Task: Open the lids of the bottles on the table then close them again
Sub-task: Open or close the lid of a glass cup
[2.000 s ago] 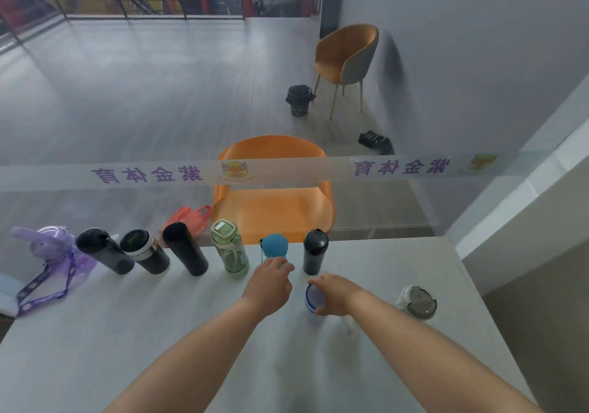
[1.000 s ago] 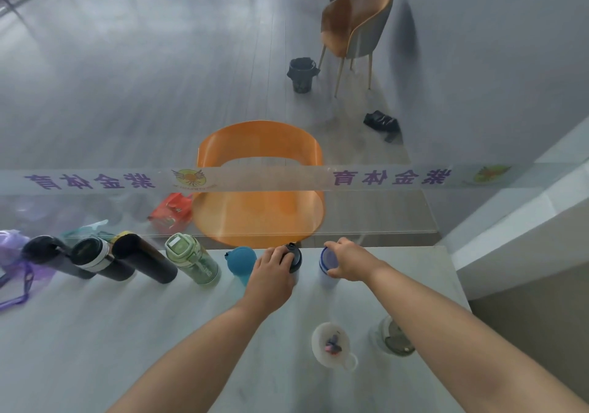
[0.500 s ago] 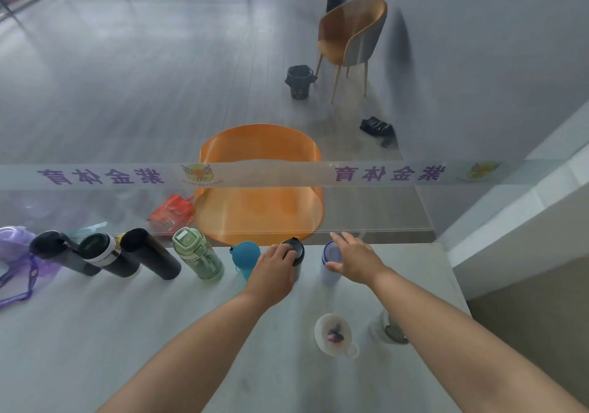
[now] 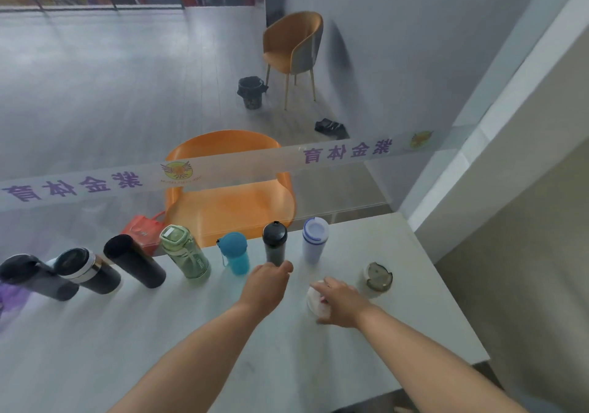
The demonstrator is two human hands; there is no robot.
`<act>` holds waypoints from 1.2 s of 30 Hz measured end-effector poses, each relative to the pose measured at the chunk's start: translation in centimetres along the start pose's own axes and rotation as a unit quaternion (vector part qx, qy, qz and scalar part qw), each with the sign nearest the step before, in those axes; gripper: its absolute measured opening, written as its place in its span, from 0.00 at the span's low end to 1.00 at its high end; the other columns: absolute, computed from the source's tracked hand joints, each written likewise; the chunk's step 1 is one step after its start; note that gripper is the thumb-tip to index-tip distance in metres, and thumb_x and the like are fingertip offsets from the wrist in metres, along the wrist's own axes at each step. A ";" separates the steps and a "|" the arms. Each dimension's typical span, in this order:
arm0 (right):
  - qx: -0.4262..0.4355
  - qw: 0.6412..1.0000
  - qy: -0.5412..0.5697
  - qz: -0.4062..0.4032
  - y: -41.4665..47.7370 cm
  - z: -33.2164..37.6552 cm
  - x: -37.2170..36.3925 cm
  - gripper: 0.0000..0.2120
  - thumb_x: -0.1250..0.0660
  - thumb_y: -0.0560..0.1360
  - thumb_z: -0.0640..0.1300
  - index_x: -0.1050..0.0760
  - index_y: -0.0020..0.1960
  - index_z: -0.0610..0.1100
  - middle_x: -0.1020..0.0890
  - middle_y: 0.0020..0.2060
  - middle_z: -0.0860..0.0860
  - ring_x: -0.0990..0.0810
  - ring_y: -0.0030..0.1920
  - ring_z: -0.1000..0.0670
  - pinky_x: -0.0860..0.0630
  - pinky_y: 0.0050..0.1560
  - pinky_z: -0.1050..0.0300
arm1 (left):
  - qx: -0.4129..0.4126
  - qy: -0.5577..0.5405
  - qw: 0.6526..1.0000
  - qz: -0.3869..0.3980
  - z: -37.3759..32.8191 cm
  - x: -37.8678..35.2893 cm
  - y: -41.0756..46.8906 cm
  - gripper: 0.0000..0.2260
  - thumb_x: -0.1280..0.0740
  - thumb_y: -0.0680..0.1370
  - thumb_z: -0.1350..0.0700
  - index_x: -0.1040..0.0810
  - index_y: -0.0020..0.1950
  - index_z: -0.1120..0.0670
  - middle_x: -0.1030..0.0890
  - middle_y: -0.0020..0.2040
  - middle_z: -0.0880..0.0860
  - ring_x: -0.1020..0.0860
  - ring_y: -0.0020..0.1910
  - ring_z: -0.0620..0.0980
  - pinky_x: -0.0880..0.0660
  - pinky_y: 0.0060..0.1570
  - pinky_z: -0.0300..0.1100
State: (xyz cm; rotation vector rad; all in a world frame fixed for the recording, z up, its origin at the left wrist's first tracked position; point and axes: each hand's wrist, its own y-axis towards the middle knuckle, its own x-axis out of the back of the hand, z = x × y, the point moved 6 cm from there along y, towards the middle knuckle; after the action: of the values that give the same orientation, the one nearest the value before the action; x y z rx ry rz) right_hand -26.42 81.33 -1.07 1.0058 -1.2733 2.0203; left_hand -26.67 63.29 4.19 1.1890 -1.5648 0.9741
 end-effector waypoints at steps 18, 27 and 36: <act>0.008 0.997 -0.074 -0.038 7.4 -8.2 5.6 0.25 0.27 0.69 0.48 0.31 0.64 0.51 0.27 0.57 0.44 0.22 0.55 0.39 0.29 0.56 0.49 | 0.049 -0.001 0.997 -0.062 -4.8 -1.2 9.1 0.13 0.39 0.76 0.59 0.24 0.59 0.53 0.23 0.60 0.50 0.27 0.58 0.54 0.28 0.52 0.47; 0.009 0.998 -0.055 0.005 11.7 -14.2 9.6 0.34 0.26 0.69 0.50 0.37 0.70 0.57 0.32 0.63 0.43 0.27 0.62 0.38 0.30 0.63 0.46 | 0.131 0.035 0.991 -0.014 -7.5 -3.6 13.2 0.13 0.42 0.79 0.54 0.28 0.62 0.52 0.30 0.68 0.51 0.32 0.64 0.54 0.31 0.58 0.47; 0.029 0.998 -0.057 0.009 13.4 -15.1 11.0 0.33 0.26 0.71 0.50 0.37 0.71 0.56 0.32 0.65 0.44 0.29 0.65 0.39 0.31 0.64 0.46 | 0.143 0.041 0.989 0.005 -7.5 -3.8 13.4 0.15 0.39 0.78 0.55 0.30 0.65 0.50 0.32 0.70 0.50 0.33 0.65 0.54 0.31 0.61 0.47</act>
State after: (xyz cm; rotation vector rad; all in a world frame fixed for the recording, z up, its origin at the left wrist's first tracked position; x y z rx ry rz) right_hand -47.56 90.25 -2.99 1.1559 -1.2928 2.0498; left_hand -37.83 74.25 1.78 1.3184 -1.3985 1.2715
